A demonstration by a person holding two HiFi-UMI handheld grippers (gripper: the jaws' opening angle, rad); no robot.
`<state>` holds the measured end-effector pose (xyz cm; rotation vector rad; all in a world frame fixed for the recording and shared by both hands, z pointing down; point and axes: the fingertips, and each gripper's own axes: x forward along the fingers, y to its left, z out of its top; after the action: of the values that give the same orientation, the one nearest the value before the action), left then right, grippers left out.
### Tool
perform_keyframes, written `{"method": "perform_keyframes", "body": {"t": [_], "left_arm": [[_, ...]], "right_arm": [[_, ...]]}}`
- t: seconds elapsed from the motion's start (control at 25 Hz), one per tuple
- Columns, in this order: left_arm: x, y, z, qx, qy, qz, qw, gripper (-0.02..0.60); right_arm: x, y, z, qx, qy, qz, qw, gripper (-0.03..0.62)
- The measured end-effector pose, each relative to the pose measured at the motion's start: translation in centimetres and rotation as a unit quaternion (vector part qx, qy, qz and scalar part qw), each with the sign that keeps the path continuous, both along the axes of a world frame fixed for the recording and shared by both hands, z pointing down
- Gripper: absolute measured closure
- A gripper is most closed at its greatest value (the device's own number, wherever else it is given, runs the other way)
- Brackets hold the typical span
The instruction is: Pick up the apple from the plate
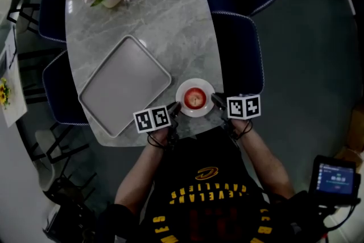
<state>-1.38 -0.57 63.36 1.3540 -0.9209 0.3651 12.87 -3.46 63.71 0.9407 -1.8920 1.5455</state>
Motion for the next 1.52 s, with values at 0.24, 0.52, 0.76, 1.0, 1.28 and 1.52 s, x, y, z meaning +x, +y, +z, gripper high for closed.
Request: {"method": "perform_keyframes", "body": {"t": [0.24, 0.52, 0.76, 1.0, 1.28, 1.52], "left_arm": [[0.1, 0.2, 0.6, -0.005, 0.001, 0.003, 1.0, 0.545], [0.1, 0.4, 0.8, -0.006, 0.006, 0.004, 1.0, 0.545], [0.2, 0.2, 0.9, 0.002, 0.007, 0.014, 0.9999, 0.545], [0.2, -0.1, 1.0, 0.015, 0.021, 0.012, 0.9996, 0.544], [-1.1, -0.7, 0.8, 0.044, -0.026, 0.013, 0.9986, 0.528], [-2.5, -1.3, -0.9, 0.087, -0.04, -0.005, 0.9954, 0.529]], "right_arm": [[0.2, 0.4, 0.4, -0.002, 0.0, 0.001, 1.0, 0.546], [0.2, 0.8, 0.7, 0.0, -0.005, 0.008, 1.0, 0.546], [0.1, 0.7, 0.8, 0.006, -0.003, 0.005, 1.0, 0.546], [0.1, 0.3, 1.0, 0.018, 0.0, -0.006, 1.0, 0.546], [1.5, -0.9, 0.7, 0.07, 0.088, -0.047, 0.993, 0.545], [2.9, -3.3, -2.1, 0.152, 0.099, -0.034, 0.983, 0.546]]}}
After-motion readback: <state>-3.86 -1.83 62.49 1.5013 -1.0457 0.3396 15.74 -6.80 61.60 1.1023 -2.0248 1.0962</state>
